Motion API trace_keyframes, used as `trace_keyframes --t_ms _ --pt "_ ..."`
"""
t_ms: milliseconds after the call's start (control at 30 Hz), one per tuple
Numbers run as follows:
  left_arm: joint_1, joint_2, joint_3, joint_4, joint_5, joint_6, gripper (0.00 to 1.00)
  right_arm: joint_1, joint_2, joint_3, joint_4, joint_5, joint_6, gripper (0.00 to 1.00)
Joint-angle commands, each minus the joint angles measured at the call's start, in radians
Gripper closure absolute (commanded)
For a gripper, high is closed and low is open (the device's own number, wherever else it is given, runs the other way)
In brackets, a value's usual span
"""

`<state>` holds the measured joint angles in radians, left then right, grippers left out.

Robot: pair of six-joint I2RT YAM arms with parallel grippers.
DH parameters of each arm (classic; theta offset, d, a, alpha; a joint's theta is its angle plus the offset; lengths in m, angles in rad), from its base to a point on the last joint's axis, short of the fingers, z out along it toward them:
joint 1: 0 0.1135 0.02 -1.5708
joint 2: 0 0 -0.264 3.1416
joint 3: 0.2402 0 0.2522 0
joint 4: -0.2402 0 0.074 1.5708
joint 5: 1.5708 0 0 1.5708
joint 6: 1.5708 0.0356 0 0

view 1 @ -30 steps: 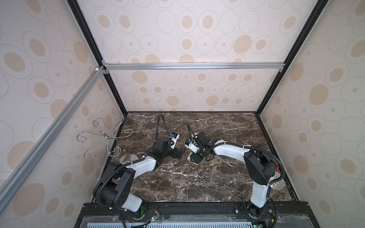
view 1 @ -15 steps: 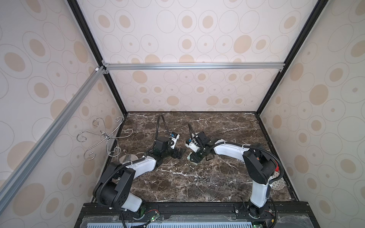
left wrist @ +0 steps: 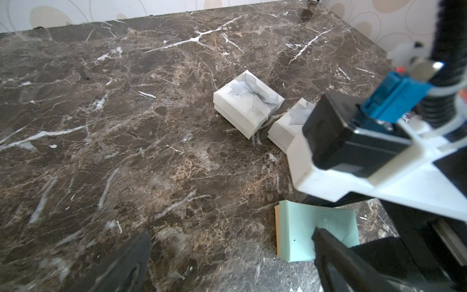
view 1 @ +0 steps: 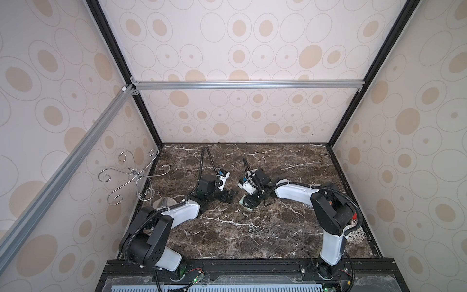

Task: Take the rings out of the lift-off lid box
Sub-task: Close the lid on the jewelry box.

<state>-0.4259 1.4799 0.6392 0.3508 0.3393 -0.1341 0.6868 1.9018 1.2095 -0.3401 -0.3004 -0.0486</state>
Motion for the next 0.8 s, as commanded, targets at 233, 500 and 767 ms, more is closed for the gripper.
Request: trace_keyframes --t_ms 233,500,767 --pt "0.007 0.003 0.000 0.020 0.015 -0.007 0.00 -0.012 0.005 -0.033 -0.019 -0.051 0.023 0.48" --pt "0.007 0.024 -0.005 0.029 0.021 -0.004 0.00 -0.019 -0.037 -0.030 -0.027 -0.026 0.018 0.28" --pt "-0.009 0.063 0.003 0.019 -0.010 0.016 0.00 -0.040 -0.177 -0.065 -0.056 0.032 0.072 0.00"
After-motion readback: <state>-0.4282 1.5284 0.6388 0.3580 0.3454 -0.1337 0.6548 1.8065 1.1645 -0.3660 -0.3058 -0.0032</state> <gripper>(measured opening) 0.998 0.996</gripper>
